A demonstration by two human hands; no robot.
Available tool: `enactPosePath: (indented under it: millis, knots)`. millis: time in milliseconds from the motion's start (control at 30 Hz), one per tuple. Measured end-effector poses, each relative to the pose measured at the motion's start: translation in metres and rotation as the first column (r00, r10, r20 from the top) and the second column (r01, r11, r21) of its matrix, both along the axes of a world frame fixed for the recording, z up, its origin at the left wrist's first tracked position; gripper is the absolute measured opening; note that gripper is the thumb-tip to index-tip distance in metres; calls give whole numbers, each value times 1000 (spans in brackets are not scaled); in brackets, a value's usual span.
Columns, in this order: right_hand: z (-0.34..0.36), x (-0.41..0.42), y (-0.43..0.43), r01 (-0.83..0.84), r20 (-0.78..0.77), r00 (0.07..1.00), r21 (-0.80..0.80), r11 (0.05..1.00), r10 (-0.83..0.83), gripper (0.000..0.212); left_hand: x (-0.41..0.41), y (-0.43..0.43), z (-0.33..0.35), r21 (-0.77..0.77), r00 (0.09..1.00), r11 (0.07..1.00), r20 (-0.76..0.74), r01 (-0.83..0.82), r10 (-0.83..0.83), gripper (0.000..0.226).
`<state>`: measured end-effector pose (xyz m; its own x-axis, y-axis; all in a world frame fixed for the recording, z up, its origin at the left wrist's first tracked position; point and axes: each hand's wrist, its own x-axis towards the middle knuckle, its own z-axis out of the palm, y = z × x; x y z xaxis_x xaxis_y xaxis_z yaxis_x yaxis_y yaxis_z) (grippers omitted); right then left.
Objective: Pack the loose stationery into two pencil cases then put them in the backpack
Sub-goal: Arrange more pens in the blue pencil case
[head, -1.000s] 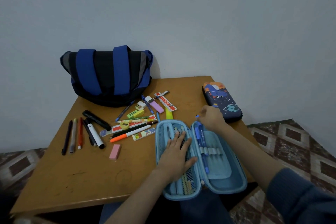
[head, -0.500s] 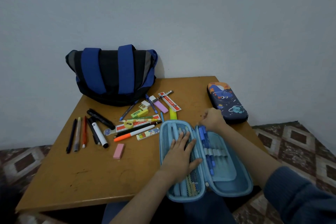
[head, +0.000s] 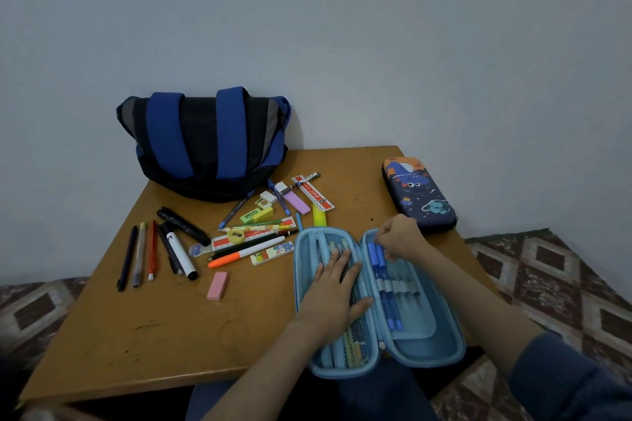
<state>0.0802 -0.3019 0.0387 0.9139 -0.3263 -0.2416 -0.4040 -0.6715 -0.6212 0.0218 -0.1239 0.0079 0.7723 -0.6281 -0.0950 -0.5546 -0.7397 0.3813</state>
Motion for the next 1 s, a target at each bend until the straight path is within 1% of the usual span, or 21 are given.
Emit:
enactPosePath:
  millis: [67, 133, 167, 200, 267, 333, 367, 433, 500, 567, 633, 667, 767, 800, 833, 900, 1000]
  knots:
    - [-1, -3, 0, -8, -3, 1000, 5, 1000, 8, 25, 0, 0, 1, 16, 1000, 1000, -3, -3, 3, 99]
    - [1, -6, 0, -21, 6, 1000, -13, 1000, 21, 22, 3, 0, 2, 28, 1000, 1000, -23, -3, 4, 79]
    - [3, -6, 1, -18, 39, 999, -24, 1000, 19, 21, 4, 1, 5, 10, 999, 1000, -37, -7, 8, 72]
    - [4, -5, 2, -9, 85, 996, -35, 999, 12, 23, 5, 3, 8, -18, 999, 1000, -39, -17, 16, 70]
    - [9, -2, 6, -5, 166, 986, -64, 998, 16, 24, 9, 12, 18, -92, 998, 994, 6, -59, 60, 66]
    - [16, 3, 16, -12, 213, 977, -90, 996, 31, 21, 17, 28, 28, -141, 988, 981, 68, -131, 142, 63]
    - [19, 6, 23, -21, 230, 972, -91, 996, 42, 20, 22, 40, 30, -143, 978, 973, 77, -184, 196, 62]
    - [24, 14, 39, -42, 264, 962, -87, 995, 63, 19, 34, 67, 29, -115, 945, 944, 74, -311, 320, 61]
    - [27, 20, 59, -89, 278, 954, -84, 992, 110, 17, 46, 95, 20, -63, 906, 913, 115, -402, 407, 63]
    - [28, 28, 78, -143, 288, 944, -81, 986, 160, 16, 53, 116, 9, 21, 887, 899, 173, -437, 428, 67]
    - [29, 40, 98, -183, 280, 940, -77, 980, 197, 17, 54, 127, -2, 81, 886, 893, 197, -442, 420, 70]
    - [28, 46, 108, -194, 273, 939, -75, 978, 207, 16, 53, 130, -6, 102, 886, 892, 211, -440, 413, 75]
    - [25, 62, 128, -194, 258, 942, -102, 976, 214, 17, 51, 130, -16, 107, 880, 893, 253, -438, 402, 108]
    - [24, 67, 132, -190, 257, 941, -129, 973, 218, 18, 52, 130, -19, 95, 875, 891, 258, -445, 409, 111]
    - [24, 71, 135, -193, 254, 940, -149, 970, 226, 18, 52, 129, -20, 75, 871, 890, 257, -449, 418, 109]
    - [20, 83, 141, -209, 238, 939, -183, 961, 250, 20, 52, 130, -21, 42, 868, 890, 246, -454, 431, 97]
    - [13, 98, 148, -218, 194, 945, -231, 948, 264, 21, 52, 131, -23, 27, 858, 883, 255, -468, 447, 82]
